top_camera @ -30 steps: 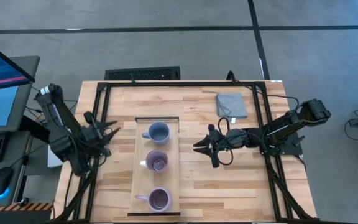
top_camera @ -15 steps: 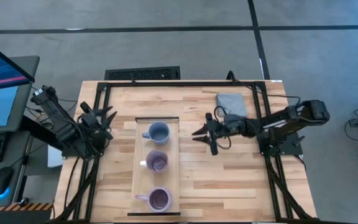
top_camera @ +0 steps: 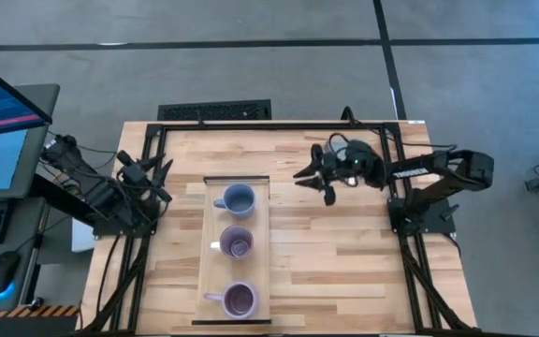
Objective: Stack small to large cups/mugs on shelf
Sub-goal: Return to Home Position
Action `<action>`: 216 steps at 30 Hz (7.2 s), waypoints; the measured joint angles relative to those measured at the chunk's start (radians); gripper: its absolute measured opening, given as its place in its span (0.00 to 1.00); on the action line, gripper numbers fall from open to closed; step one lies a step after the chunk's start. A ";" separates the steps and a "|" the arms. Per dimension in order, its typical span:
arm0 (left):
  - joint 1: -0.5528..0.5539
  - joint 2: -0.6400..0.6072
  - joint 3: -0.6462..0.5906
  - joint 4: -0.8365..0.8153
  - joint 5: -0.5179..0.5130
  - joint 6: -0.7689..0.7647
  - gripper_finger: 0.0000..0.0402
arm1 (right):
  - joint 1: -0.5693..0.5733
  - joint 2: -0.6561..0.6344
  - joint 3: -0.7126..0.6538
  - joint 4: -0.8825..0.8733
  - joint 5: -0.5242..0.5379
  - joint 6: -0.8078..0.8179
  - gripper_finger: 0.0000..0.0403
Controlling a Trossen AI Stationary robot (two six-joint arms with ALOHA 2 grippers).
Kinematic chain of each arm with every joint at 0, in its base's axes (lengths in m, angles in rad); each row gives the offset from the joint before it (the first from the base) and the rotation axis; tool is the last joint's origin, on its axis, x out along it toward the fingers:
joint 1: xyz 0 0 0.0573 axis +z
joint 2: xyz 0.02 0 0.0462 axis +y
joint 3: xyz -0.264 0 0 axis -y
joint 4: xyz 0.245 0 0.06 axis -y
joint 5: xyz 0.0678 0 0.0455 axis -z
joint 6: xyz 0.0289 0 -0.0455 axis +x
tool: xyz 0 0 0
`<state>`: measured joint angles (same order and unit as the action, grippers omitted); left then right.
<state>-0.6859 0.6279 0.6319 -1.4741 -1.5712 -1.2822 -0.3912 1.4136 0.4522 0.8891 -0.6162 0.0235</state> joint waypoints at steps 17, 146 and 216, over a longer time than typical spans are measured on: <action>0.385 0.020 -0.045 0.048 0.000 -0.034 0.30 | -0.185 0.000 0.000 0.010 -0.182 0.055 0.30; 0.848 0.192 0.230 1.501 0.869 1.381 0.30 | -0.469 -0.001 0.000 -0.006 -0.592 -0.032 0.30; 1.305 -0.604 -0.620 1.590 1.354 1.354 0.30 | -0.655 -0.001 0.000 -0.081 -0.776 -0.058 0.30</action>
<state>0.6189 0.0240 0.0115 0.1159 -0.2175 0.0718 -1.0465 1.4128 0.4526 0.8078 -1.3918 -0.0349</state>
